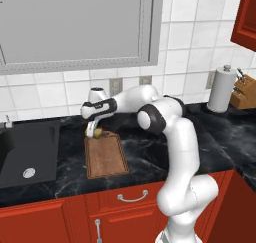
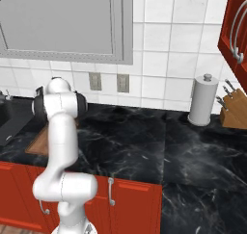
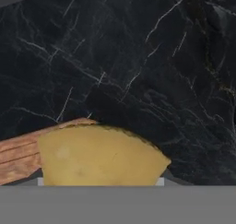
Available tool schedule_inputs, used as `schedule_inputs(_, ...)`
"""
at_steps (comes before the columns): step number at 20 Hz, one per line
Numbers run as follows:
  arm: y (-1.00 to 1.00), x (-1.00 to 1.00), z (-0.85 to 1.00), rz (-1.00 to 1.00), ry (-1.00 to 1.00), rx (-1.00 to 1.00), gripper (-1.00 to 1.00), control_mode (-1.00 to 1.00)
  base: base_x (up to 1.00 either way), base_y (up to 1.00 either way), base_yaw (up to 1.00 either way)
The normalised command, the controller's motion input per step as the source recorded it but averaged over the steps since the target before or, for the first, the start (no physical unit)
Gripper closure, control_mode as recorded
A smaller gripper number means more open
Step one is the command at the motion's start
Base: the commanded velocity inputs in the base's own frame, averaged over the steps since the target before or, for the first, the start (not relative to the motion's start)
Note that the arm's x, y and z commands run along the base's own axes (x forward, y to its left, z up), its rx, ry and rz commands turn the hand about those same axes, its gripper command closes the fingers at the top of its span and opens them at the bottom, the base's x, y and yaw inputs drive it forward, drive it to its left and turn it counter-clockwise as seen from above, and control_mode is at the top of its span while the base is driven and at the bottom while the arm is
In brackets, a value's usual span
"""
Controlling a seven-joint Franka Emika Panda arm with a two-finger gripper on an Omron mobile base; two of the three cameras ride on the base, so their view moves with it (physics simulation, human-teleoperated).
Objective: Pick up the sponge from the counter and clean the cutting board by briefly scrubbing or pressing down on the cutting board. Once finished, release the sponge.
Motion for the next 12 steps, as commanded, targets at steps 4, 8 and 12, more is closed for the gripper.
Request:
schedule_inputs(4, -0.09, -0.93, -0.21, 0.00, -0.21, 0.00, 1.00, -1.00, 0.00, 0.00, 0.00)
schedule_inputs(8, -0.19, -0.93, -0.23, -0.02, -0.13, 0.00, 1.00, -1.00, 0.00, 0.00, 0.00)
schedule_inputs(12, -0.29, -0.81, -0.19, -0.01, -0.01, 0.00, 1.00, -1.00, 0.00, 0.00, 0.00)
